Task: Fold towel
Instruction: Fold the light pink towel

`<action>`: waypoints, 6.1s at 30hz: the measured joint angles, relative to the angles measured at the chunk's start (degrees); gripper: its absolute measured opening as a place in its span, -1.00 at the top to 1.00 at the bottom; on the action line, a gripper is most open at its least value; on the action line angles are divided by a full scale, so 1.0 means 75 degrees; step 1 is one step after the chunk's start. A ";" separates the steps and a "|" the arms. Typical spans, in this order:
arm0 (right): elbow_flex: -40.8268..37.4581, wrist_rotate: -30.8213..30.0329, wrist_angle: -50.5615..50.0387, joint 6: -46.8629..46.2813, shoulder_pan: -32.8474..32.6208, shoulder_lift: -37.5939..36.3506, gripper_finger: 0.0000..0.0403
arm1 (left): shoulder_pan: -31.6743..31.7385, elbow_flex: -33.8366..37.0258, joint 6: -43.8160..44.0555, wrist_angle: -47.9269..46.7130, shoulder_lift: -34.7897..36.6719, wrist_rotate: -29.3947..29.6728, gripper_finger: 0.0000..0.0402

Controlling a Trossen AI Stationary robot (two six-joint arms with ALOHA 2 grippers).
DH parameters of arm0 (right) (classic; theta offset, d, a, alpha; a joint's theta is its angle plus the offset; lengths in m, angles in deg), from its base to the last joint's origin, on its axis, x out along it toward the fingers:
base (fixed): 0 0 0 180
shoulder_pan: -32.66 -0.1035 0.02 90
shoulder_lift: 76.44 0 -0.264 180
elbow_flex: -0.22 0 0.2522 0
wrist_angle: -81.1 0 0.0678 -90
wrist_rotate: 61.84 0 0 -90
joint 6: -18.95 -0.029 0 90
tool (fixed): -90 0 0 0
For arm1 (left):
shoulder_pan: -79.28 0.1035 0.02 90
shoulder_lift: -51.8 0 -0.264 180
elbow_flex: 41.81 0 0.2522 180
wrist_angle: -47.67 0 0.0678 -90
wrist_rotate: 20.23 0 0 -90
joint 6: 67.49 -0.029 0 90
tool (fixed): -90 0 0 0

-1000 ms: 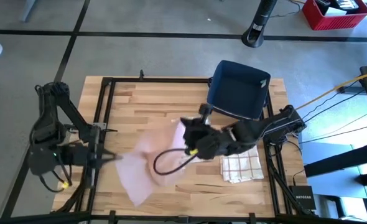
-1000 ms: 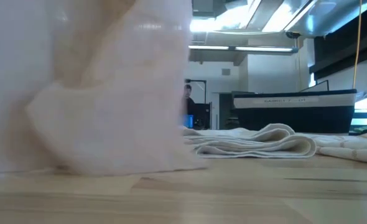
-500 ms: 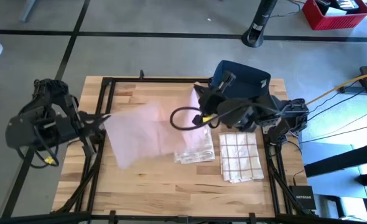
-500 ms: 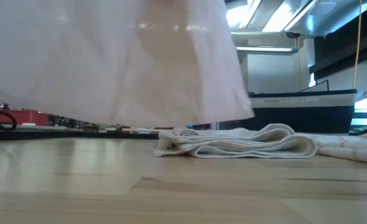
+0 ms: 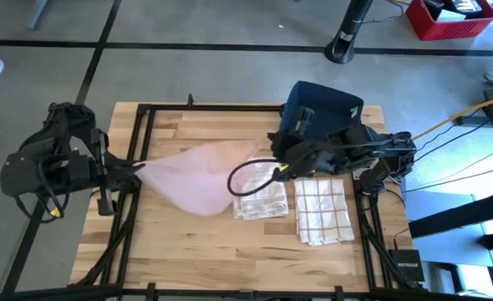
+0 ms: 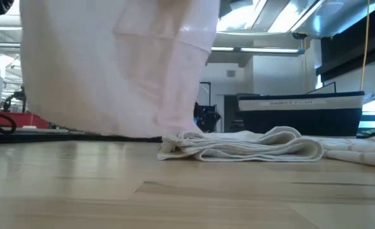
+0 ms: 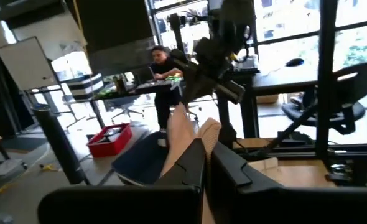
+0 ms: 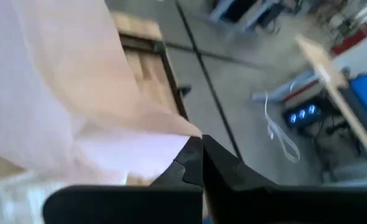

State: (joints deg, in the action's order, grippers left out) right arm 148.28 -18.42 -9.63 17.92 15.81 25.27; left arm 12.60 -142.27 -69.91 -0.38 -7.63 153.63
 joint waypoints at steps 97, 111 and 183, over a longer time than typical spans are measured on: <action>-0.6410 0.0808 0.3821 -0.4244 -0.3195 -0.0784 1.00 | -0.0707 0.0846 0.9893 -0.2991 -0.4981 -0.4395 0.99; -0.8116 -0.0447 0.4175 -0.3397 -0.0884 -0.0790 1.00 | -0.0707 0.2404 1.4061 -0.4903 -0.5016 -0.4410 0.99; -0.9872 0.5103 0.7921 -0.1525 0.0042 -0.0651 -0.08 | -0.0075 0.5184 1.3653 -0.0189 -0.4925 -0.6440 0.20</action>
State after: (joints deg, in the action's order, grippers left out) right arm 74.24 19.85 49.78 6.48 16.13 20.39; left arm 12.03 -103.39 32.48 -1.79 -44.57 105.34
